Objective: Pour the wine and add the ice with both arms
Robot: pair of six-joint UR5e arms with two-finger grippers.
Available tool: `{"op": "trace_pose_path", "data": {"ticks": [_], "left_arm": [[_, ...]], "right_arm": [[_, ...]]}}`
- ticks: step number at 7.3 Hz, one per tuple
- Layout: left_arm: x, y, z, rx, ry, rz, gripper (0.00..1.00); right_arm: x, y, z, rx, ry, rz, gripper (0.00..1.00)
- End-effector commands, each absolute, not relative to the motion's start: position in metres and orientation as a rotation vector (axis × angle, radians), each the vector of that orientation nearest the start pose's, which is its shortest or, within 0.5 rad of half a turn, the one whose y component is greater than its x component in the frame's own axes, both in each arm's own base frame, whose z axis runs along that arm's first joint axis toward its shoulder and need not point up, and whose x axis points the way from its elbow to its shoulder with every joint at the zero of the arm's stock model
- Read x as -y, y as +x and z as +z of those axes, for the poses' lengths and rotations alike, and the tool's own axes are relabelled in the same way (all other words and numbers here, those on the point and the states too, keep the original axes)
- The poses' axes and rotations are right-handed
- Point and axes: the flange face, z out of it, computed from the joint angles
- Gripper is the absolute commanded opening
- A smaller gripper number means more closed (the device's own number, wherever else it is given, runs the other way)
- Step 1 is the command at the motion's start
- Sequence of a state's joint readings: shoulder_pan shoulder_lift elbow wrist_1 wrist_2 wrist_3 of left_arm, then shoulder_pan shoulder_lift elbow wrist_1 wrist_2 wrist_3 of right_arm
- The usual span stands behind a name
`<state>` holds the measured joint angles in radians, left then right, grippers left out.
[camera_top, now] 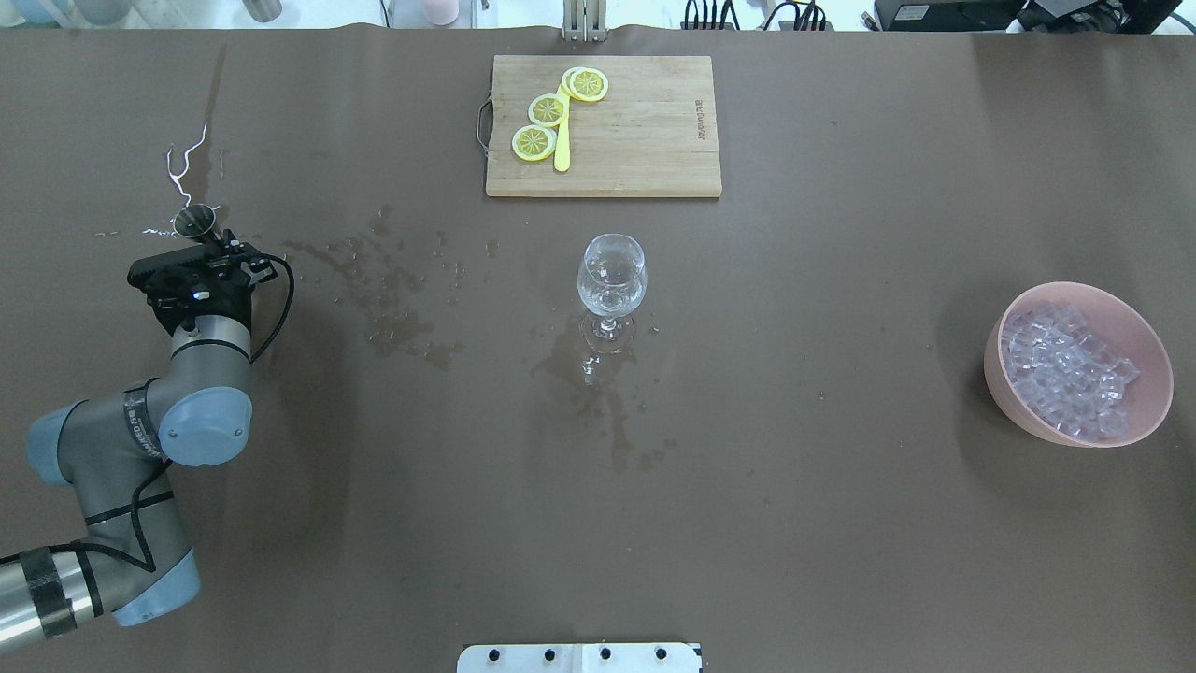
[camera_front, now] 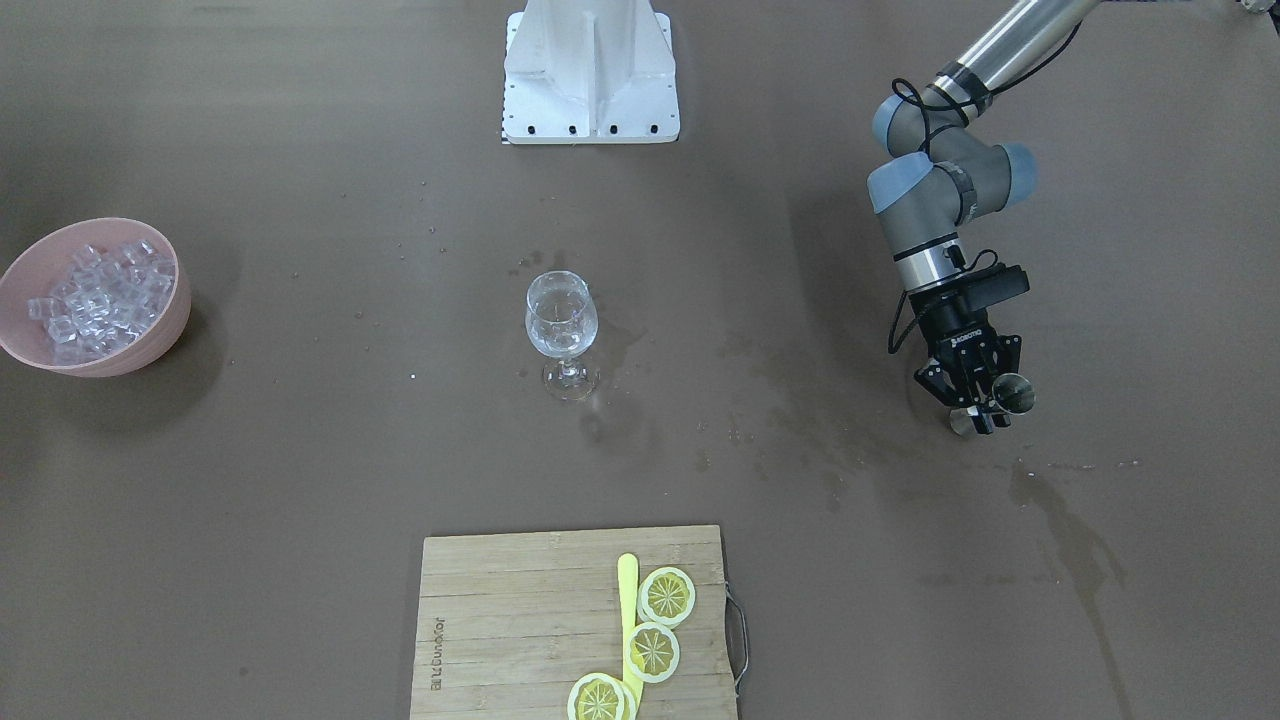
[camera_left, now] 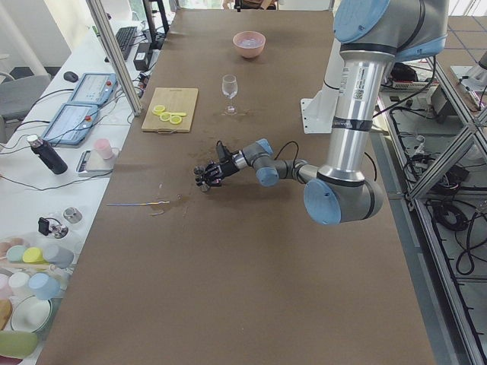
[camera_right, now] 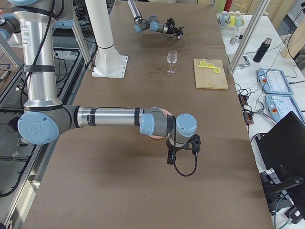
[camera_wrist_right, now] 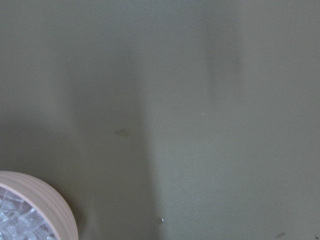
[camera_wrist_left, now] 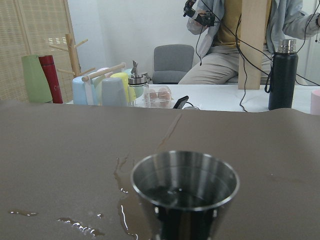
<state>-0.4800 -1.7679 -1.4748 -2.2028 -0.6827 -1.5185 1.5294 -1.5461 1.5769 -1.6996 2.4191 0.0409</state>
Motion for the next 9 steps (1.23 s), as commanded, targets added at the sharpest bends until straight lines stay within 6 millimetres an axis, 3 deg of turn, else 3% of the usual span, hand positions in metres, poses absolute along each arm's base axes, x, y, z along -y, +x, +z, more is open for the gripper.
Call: {"op": "trace_pose_path", "data": {"ticks": [1,6,8,9], "left_arm": [[0.466,0.419,0.490,-0.443,1.047,-0.656,0.00],[0.453,0.388,0.363,-0.506,1.138,-0.467,0.00],[0.454,0.396,0.331,-0.495,1.156,-0.410,0.00],[0.456,0.409,0.311,-0.509,1.135,-0.390,0.00]], "right_arm": [[0.497,0.038,0.651,0.843,-0.127,0.042,1.00],[0.498,0.038,0.651,0.843,-0.129,0.044,1.00],[0.496,0.038,0.658,0.844,-0.140,0.045,1.00],[0.497,0.038,0.659,0.844,-0.143,0.045,1.00]]}}
